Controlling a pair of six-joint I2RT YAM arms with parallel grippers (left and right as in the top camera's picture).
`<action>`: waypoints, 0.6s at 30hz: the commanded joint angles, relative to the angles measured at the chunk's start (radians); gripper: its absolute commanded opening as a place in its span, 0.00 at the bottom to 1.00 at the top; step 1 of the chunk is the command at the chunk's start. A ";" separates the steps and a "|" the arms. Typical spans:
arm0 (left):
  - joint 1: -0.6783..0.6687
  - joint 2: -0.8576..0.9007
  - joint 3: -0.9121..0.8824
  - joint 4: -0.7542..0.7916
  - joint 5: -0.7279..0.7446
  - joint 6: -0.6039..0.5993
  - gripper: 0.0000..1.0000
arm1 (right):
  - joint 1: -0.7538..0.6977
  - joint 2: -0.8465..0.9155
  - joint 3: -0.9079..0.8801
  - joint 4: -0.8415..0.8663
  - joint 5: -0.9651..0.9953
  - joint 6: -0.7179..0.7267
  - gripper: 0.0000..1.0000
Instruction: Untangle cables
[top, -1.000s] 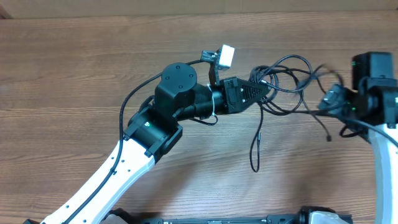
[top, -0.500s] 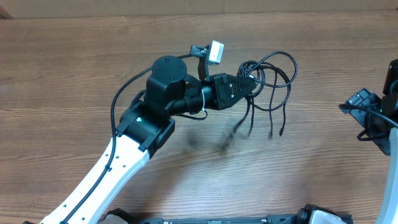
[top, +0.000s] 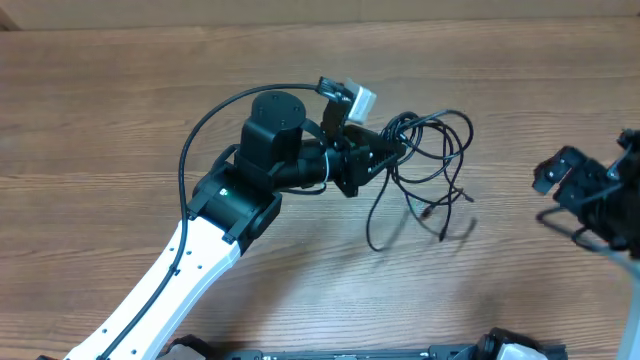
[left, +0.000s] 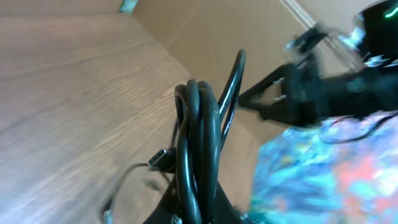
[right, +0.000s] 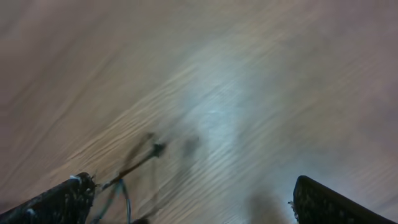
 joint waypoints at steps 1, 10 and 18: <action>0.001 -0.018 0.024 -0.017 0.036 0.270 0.04 | -0.002 -0.079 0.006 0.006 -0.211 -0.176 1.00; -0.056 -0.018 0.024 -0.051 0.321 0.762 0.04 | 0.000 -0.172 0.006 -0.016 -0.399 -0.369 1.00; -0.083 -0.018 0.024 -0.134 0.358 1.034 0.04 | 0.000 -0.172 0.006 -0.122 -0.710 -0.750 1.00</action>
